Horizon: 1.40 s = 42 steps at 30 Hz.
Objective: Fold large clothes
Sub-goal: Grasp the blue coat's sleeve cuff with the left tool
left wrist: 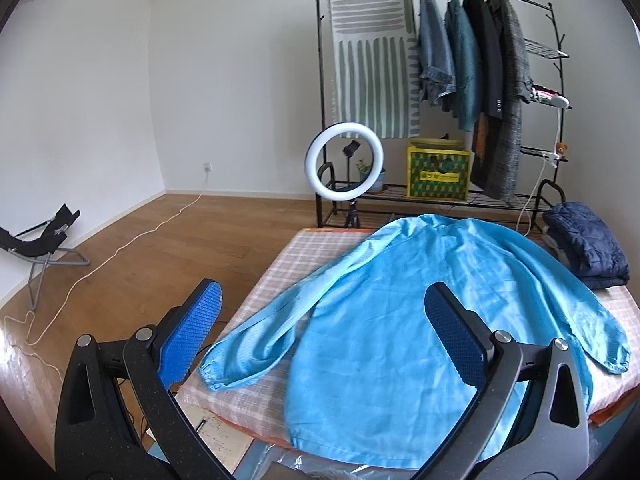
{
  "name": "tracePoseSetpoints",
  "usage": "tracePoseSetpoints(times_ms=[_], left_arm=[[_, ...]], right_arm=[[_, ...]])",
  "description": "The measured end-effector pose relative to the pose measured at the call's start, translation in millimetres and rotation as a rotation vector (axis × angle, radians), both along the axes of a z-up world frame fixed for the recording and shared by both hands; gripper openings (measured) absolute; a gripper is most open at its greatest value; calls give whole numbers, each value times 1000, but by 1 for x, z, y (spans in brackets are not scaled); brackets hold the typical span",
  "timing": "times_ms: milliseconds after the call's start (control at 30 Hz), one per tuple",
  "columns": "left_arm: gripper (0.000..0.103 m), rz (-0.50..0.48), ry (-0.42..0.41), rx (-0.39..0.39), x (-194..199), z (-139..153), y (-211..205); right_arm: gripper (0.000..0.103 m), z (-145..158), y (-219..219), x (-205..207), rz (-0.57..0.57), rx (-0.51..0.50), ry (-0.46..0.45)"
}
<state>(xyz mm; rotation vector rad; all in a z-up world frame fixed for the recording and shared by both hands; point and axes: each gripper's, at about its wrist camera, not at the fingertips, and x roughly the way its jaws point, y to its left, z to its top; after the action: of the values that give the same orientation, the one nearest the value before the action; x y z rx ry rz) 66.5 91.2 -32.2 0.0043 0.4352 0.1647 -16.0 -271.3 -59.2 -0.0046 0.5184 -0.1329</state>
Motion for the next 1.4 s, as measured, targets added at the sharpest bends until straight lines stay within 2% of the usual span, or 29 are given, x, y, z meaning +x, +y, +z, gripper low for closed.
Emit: tracePoseSetpoints(times_ms=[100,200,300,467,567,633,700,833,867,900,967,1100,1133,1167,1200,1267,1300,1367,1400], left_arm=[[103,17,8,-45,20,-16,33],[103,51,70,-90,50,-37,71],[100,51,171,-183,86,-68,114],[84,131,323,-317,132,-131,187],[83,187,403,-379,151,-172,229],[83,210,441,-405,161,-200,255],[83,230,478,-442,167,-223,274],[83,272,544,-508,169,-265,305],[83,272,557,-527,169,-273,309],[83,272,569,-556,170,-281,314],[83,285,596,-608,170,-295,321],[83,307,639,-663,173,-315,322],[78,306,643,-679,173,-318,322],[70,308,647,-682,174,-319,321],[67,317,650,-666,176,-319,321],[48,324,647,-645,178,-318,321],[42,325,641,-642,178,-317,321],[10,302,631,-651,180,-314,320],[7,293,626,-651,180,-312,319]], right_arm=[[103,-5,9,10,23,30,8],[103,-11,22,25,61,58,24],[103,-18,39,42,91,54,60],[103,-28,73,67,157,43,75],[102,-36,93,80,210,46,97],[95,-42,105,86,239,41,115],[83,-47,115,93,260,38,136],[81,-58,128,103,297,58,169],[78,-61,132,105,301,55,175],[70,-62,137,106,307,54,184],[64,-68,142,110,316,56,205],[64,-77,152,114,318,57,229],[64,-78,154,114,321,56,232],[64,-79,156,115,324,52,235],[64,-80,158,115,326,45,235],[64,-80,163,115,329,27,232],[64,-80,165,115,331,17,231],[64,-80,168,115,332,11,230],[64,-81,170,116,333,11,232]])
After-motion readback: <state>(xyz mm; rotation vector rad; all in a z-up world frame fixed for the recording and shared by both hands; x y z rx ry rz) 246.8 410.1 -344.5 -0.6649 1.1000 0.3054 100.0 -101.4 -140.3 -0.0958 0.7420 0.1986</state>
